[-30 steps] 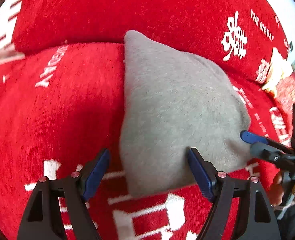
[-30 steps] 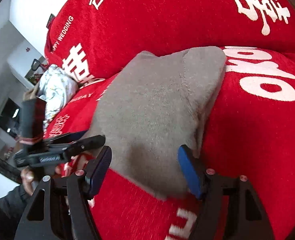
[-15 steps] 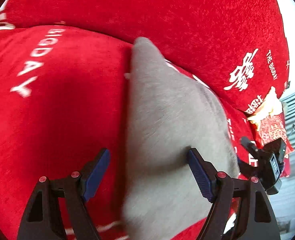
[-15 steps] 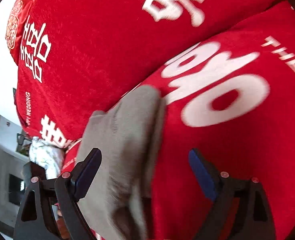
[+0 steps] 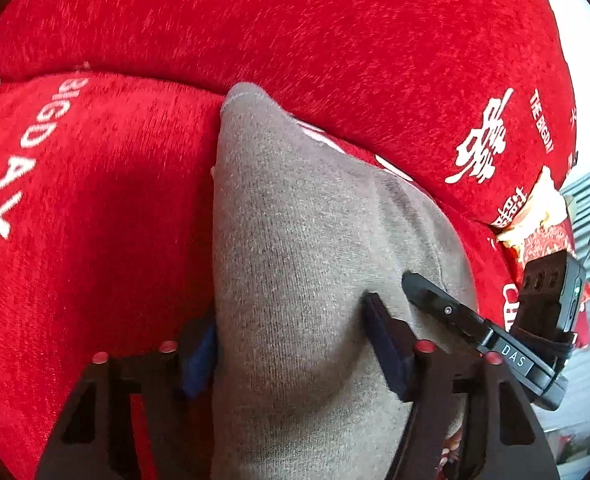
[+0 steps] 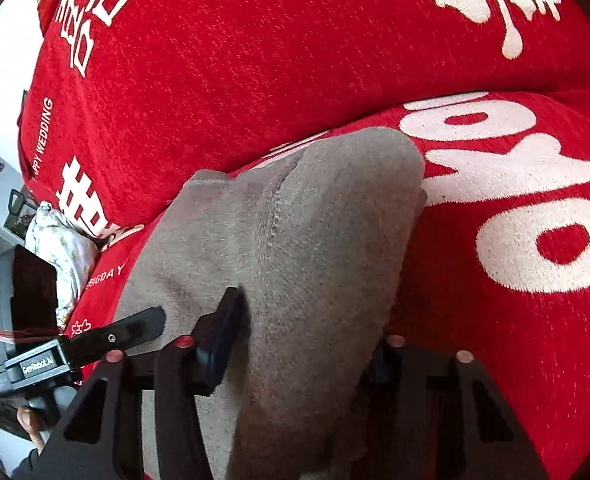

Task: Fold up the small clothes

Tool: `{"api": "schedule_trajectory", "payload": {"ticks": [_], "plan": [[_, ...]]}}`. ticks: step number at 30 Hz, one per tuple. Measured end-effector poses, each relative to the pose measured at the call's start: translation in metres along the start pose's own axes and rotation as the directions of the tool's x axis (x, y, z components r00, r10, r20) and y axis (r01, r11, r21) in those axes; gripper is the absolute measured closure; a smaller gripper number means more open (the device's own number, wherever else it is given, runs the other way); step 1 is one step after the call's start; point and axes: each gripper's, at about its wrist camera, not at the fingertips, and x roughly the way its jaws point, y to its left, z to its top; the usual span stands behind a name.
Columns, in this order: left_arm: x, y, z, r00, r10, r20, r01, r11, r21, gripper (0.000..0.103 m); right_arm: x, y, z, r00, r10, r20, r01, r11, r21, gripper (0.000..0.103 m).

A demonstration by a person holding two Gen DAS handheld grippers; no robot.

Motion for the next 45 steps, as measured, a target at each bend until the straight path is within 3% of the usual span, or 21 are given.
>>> {"api": "schedule_trajectory", "payload": {"ticks": [2, 6, 11, 45], "plan": [[-0.005, -0.007, -0.002, 0.999, 0.026, 0.022, -0.026, 0.999, 0.036, 0.05, -0.003, 0.009, 0.0, 1.0, -0.023, 0.014, 0.023, 0.999, -0.023, 0.06], [-0.012, -0.018, -0.005, 0.995, 0.08, 0.055, -0.084, 0.992, 0.09, 0.055, -0.009, 0.016, -0.003, 0.998, -0.059, 0.038, 0.062, 0.996, -0.065, 0.063], [-0.022, -0.022, -0.01, 0.993, 0.09, 0.079, -0.098, 0.99, 0.1, 0.058, -0.013, 0.019, -0.002, 0.998, -0.047, 0.052, 0.05, 0.996, -0.068, 0.065], [-0.071, -0.01, -0.058, 0.98, 0.158, 0.117, -0.168, 0.983, 0.076, 0.058, -0.028, 0.066, -0.036, 0.999, -0.038, 0.037, 0.043, 0.984, -0.175, 0.066]]}}
